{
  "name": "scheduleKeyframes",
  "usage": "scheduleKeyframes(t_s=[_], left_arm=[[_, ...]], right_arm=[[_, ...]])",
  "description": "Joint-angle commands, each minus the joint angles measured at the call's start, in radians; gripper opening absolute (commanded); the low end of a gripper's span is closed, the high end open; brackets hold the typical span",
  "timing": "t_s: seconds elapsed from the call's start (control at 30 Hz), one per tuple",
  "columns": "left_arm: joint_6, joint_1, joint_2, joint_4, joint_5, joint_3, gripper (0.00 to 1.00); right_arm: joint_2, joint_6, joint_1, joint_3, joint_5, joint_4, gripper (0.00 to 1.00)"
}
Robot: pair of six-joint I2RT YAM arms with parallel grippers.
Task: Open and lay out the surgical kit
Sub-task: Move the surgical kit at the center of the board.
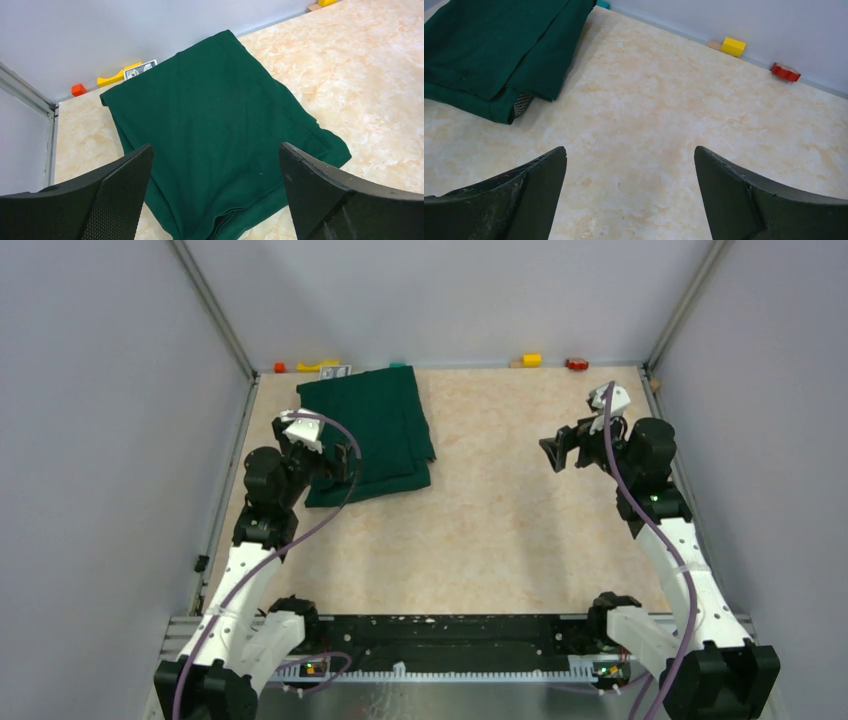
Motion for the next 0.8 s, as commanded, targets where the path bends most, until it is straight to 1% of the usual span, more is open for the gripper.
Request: scheduleKeyframes(t_s=[0.0,0.33,0.5,0.6,0.67,0.77], left_arm=[[0.011,0.005,-0.014,0.026,-0.006,-0.004,0.99],[0.019,0.005,-0.006,0.025,0.012,-0.005,0.99],[0.027,0.005,0.002,0.019,0.025,-0.006,0.99],[-0.027,0.005,0.015,0.033,-0.023,-0.011,0.99],[-0.09,0.005,0.032,0.039,-0.124,-0.012,0.99],[-0.141,0.02,0.085,0.012,-0.185,0.0,0.99]], right_arm=[[-0.012,-0.013,0.008,0.001,-0.02,0.028,0.96],[-0.007,-0.035,0.01,0.001,-0.041,0.019,0.96],[0.004,-0.04,0.02,0.007,-0.081,0.015,0.96],[0.032,-0.04,0.046,0.015,-0.095,0.021,0.96],[0.056,-0.046,0.081,0.027,-0.087,0.021,0.96],[0.098,-0.077,0.171,0.043,-0.036,0.014,0.96]])
